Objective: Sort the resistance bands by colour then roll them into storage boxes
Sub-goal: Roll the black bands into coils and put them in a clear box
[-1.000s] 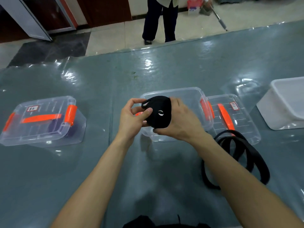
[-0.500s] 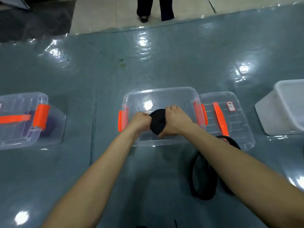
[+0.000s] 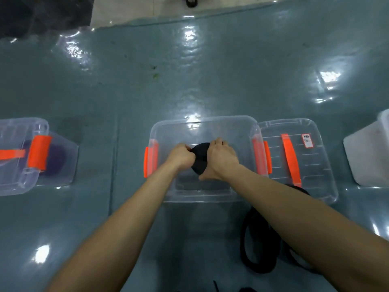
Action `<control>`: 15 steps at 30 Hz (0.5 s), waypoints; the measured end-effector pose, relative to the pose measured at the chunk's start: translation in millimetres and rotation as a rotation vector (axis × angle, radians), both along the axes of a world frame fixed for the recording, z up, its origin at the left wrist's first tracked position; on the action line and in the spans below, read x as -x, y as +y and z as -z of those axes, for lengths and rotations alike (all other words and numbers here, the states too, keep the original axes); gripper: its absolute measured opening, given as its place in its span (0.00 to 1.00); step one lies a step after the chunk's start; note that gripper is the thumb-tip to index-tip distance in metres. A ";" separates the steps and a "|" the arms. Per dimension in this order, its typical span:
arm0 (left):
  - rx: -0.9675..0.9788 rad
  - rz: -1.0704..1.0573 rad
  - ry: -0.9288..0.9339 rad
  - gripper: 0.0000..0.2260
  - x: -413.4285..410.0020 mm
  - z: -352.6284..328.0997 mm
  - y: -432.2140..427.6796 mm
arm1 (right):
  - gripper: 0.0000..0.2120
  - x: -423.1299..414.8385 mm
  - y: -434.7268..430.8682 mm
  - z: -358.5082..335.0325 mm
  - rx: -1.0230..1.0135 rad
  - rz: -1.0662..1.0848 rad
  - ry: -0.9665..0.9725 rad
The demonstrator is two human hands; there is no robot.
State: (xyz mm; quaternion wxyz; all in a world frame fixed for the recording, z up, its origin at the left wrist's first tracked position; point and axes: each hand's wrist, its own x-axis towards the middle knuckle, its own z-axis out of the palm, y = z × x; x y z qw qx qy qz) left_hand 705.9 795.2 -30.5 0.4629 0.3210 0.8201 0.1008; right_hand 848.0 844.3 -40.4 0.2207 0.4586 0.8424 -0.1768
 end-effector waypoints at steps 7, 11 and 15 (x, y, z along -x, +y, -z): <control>-0.012 0.019 0.008 0.13 3.6 5.8 -1.8 | 0.56 9.1 -2.5 8.2 -0.091 -0.111 -0.149; 0.002 0.008 -0.010 0.23 3.3 2.2 -6.0 | 0.60 10.6 -1.8 6.6 -0.057 -0.094 -0.168; -0.025 0.085 0.014 0.24 2.2 -7.3 -13.6 | 0.61 9.7 -2.5 3.5 -0.051 -0.069 -0.157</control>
